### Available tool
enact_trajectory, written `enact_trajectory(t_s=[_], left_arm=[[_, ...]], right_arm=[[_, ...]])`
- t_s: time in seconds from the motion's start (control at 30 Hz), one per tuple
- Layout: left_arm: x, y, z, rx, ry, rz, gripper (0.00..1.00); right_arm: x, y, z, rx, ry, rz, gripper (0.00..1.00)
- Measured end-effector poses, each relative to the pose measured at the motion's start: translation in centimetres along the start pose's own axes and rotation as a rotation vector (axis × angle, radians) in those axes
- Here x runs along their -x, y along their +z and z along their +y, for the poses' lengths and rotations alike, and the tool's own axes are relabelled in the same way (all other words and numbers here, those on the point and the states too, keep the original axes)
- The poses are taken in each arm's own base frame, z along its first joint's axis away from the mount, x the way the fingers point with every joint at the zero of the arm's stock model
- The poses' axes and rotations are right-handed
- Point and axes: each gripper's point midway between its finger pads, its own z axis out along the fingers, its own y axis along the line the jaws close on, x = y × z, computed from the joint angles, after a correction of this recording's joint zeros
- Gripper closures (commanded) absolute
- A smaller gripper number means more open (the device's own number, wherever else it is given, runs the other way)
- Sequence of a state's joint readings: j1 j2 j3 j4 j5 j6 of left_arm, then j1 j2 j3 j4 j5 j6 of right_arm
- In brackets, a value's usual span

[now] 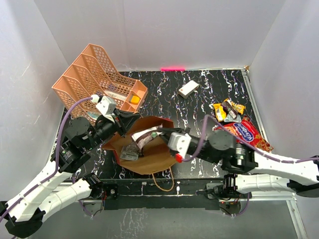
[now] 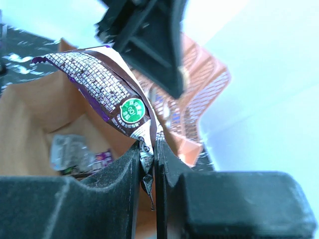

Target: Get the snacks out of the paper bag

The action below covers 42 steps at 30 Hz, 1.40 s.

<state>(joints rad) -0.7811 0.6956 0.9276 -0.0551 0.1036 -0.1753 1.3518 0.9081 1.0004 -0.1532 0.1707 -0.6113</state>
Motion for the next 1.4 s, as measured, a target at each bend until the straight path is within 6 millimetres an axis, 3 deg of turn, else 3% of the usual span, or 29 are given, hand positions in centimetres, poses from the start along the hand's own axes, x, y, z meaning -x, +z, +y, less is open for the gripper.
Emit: enact_trajectory(t_s=[0.1, 0.2, 0.37, 0.43, 0.57, 0.7, 0.87, 1.0, 1.17, 1.33, 1.4], left_arm=[[-0.1, 0.0, 0.2, 0.011, 0.000, 0.002, 0.97], [-0.1, 0.0, 0.3, 0.019, 0.000, 0.004, 0.97], [-0.2, -0.1, 0.5, 0.029, 0.004, 0.007, 0.97], [-0.2, 0.0, 0.6, 0.030, 0.004, 0.008, 0.97], [-0.4, 0.1, 0.6, 0.030, 0.006, 0.012, 0.97], [-0.5, 0.2, 0.5, 0.024, 0.005, 0.019, 0.97], [-0.5, 0.1, 0.3, 0.013, 0.003, 0.018, 0.97], [-0.4, 0.1, 0.1, 0.002, -0.002, 0.017, 0.97], [-0.4, 0.0, -0.7, -0.037, -0.009, 0.018, 0.97], [-0.6, 0.2, -1.9, -0.109, -0.018, 0.031, 0.97], [-0.9, 0.3, -2.3, -0.134, -0.022, 0.043, 0.96]], right_arm=[[1.8, -1.7, -3.0, -0.104, -0.066, -0.050, 0.83], [2.3, -2.4, -5.7, -0.224, -0.129, -0.041, 0.83], [1.1, -3.2, -11.0, -0.504, -0.197, 0.049, 0.84], [-1.4, -3.9, -13.5, -0.628, -0.190, 0.125, 0.84], [-8.7, -7.5, -19.2, -0.872, -0.120, 0.315, 0.84], [-16.9, -11.7, -22.3, -1.049, -0.002, 0.481, 0.84], [-27.6, -15.5, -23.0, -1.154, 0.221, 0.639, 0.84], [-34.9, -18.4, -22.4, -1.219, 0.401, 0.743, 0.84], [-41.1, -21.7, -21.1, -1.281, 0.581, 0.824, 0.84], [-45.0, -25.5, -18.8, -1.351, 0.717, 0.883, 0.84], [-45.7, -25.9, -17.7, -1.350, 0.750, 0.900, 0.84]])
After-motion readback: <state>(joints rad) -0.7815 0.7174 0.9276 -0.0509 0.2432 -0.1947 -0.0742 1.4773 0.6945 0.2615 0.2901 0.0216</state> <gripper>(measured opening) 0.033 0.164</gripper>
